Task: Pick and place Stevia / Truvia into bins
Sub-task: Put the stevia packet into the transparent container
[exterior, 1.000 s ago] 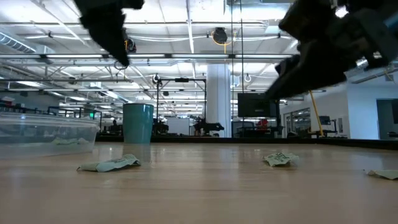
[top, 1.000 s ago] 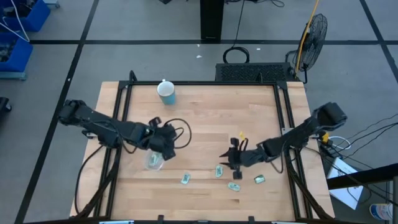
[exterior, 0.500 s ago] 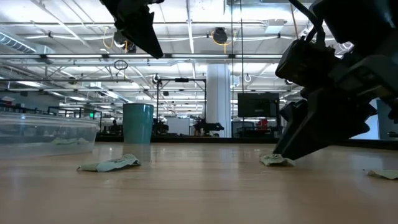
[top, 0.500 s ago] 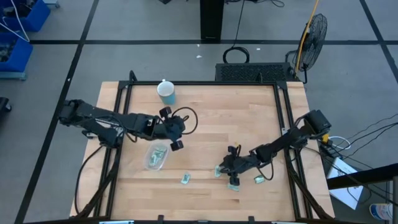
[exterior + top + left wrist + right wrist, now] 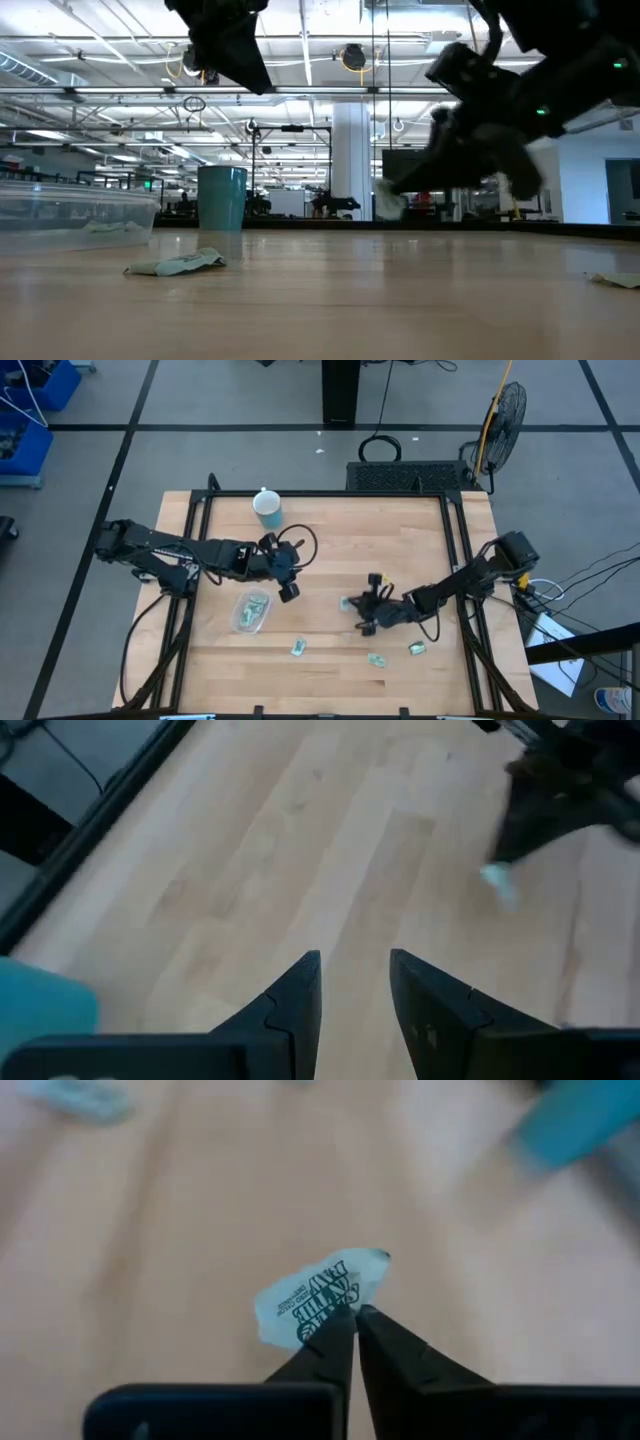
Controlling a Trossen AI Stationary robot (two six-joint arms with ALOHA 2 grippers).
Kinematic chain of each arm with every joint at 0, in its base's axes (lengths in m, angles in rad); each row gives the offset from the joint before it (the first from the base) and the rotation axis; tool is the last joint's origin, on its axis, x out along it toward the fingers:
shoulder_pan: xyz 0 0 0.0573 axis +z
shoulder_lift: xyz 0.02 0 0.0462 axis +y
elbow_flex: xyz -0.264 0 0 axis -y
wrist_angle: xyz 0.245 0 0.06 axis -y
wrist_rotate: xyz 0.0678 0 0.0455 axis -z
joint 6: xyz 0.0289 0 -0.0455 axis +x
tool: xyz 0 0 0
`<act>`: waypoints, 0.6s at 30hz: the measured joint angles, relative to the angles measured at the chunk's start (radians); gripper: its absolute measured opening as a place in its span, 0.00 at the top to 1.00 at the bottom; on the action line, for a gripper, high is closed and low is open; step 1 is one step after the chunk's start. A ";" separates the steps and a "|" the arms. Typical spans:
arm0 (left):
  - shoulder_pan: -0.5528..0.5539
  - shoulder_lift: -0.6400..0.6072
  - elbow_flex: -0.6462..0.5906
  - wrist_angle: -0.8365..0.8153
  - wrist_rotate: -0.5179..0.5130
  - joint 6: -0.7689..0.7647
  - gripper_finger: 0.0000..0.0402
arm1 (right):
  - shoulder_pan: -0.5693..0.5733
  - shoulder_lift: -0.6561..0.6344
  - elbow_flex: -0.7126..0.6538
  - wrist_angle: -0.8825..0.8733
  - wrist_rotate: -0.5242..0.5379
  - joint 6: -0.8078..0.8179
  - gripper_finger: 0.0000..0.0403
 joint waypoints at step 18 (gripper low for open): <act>0.017 0.189 -0.002 0.346 -0.001 0.152 0.61 | -0.133 -0.022 0.001 0.466 0.183 -0.472 0.99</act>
